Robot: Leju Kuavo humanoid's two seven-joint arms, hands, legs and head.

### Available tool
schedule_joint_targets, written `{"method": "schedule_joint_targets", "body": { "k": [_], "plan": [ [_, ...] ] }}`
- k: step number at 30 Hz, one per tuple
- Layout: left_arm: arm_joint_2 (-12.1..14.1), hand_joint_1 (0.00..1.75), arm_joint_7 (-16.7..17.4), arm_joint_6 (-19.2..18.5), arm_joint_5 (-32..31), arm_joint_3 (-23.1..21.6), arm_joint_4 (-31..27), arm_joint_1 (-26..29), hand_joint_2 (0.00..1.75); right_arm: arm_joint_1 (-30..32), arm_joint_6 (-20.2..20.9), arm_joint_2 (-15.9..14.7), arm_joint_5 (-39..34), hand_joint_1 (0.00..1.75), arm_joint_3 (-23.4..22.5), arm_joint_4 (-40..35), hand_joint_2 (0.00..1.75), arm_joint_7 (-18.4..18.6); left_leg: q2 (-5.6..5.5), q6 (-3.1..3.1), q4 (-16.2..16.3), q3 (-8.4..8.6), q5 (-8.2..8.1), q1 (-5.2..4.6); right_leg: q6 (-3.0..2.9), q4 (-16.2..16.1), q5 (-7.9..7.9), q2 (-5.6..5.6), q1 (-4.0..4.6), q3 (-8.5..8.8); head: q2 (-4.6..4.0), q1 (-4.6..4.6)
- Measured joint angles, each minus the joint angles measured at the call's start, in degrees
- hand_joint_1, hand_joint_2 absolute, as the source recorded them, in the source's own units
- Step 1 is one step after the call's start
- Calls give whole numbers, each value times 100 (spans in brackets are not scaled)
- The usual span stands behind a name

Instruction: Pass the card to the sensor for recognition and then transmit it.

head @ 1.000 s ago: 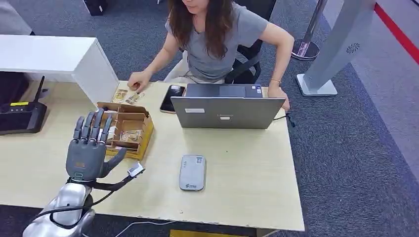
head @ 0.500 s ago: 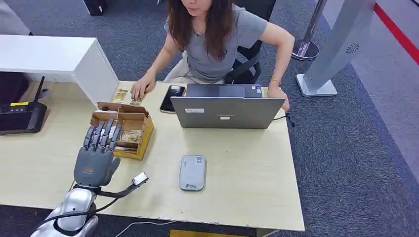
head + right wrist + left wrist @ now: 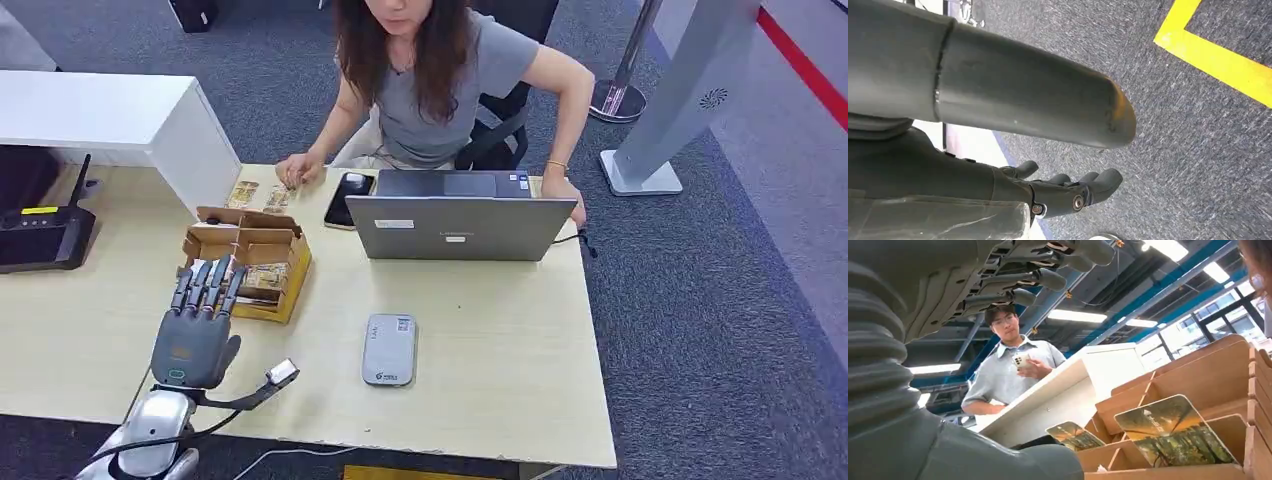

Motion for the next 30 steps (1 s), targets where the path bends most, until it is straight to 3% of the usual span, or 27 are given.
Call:
{"method": "schedule_joint_targets", "body": {
  "k": [30],
  "plan": [
    [-280, 0, -26, -22, 94, 756, 301, 123, 175, -1, -4, -2, 170, 0, -2, 0, 0, -7, 0, 0, 0, 0, 0, 0, 0, 0, 0, 0, 0, 0, 0, -2]
  ]
}}
